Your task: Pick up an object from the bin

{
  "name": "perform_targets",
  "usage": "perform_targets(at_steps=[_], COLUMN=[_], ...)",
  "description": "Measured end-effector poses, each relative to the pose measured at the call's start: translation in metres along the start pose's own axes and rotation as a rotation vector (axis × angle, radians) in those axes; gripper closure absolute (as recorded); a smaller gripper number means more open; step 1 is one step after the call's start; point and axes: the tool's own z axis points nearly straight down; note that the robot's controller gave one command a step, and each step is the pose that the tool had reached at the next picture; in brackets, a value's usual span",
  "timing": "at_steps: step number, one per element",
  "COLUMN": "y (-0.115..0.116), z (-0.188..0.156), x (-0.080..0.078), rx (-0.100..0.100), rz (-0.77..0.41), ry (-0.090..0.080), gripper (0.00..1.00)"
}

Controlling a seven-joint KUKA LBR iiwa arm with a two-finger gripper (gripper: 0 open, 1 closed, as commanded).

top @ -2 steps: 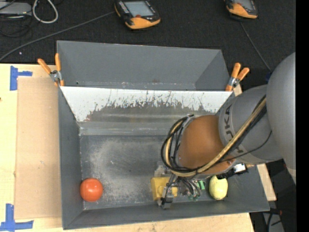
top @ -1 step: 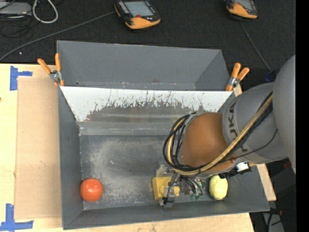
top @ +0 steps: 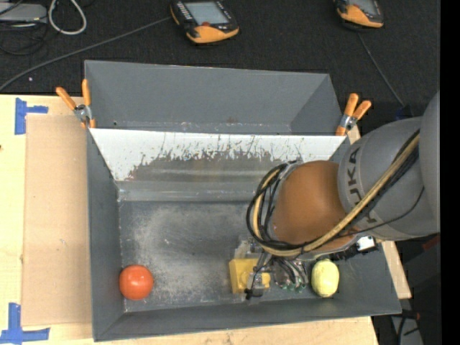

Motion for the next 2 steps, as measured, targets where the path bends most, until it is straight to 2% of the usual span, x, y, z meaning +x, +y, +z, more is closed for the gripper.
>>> perform_targets(at_steps=[1,2], y=[0.0,0.0], z=[-0.011,-0.06], x=[0.001,0.002], rx=[0.0,0.001], rz=[0.002,0.003], ry=[0.002,0.009], gripper=[1.0,1.0])
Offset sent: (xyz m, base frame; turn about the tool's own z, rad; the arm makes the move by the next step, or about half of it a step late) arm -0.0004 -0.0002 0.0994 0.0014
